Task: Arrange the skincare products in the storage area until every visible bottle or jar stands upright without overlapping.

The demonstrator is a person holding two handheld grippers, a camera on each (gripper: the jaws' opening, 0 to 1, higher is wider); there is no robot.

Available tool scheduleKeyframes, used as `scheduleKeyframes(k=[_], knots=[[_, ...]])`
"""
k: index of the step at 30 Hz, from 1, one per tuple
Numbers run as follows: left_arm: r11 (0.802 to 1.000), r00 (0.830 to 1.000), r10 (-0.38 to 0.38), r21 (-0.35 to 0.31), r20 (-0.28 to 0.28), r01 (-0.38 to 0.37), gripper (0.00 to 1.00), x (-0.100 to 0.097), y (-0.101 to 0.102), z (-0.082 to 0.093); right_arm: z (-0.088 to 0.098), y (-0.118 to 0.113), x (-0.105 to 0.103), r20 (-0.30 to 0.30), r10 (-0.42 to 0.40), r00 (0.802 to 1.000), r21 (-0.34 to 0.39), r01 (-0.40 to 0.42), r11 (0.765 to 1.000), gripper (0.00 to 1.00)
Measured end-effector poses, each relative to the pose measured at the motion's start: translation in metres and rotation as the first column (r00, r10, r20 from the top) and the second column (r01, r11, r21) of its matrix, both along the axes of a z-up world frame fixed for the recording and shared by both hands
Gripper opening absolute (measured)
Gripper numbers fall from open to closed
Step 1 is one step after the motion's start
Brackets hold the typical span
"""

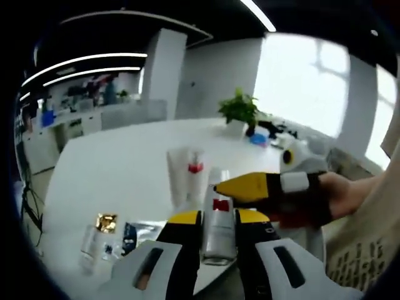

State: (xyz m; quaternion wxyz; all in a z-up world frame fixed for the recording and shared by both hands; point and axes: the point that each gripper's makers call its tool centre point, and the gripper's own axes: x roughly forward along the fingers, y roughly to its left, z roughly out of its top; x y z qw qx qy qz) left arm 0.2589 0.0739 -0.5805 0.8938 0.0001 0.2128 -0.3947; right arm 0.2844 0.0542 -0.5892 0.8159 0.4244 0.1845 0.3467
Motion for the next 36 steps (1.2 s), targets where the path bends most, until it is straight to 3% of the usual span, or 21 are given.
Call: scheduleKeyframes(k=[12,15,18,31,36], knots=[[0.999,1.000,-0.010,0.035,0.028,0.009,0.18,0.003,-0.008,0.004,0.006,-0.005,0.007,0.016,0.005,1.000,0.015,-0.005,1.000,0.31],[0.999,1.000,-0.012,0.041,0.024,0.011,0.18,0.005,-0.011,0.001,0.009,-0.009,0.010,0.041,0.004,0.999,0.007,-0.005,1.000,0.28],[0.998,1.000,-0.020,0.060,0.021,0.018,0.18,0.006,-0.015,-0.003,0.017,-0.011,0.012,0.102,0.016,0.995,-0.024,-0.013,1.000,0.25],[0.996,0.999,-0.051,0.073,0.020,0.049,0.18,0.017,-0.026,-0.004,0.031,-0.017,0.020,0.193,0.038,0.981,-0.041,-0.031,0.999,0.20],[0.996,0.997,-0.080,0.050,0.006,0.080,0.19,0.019,-0.030,-0.001,0.038,-0.020,0.023,0.234,0.061,0.970,-0.044,-0.053,0.998,0.19]])
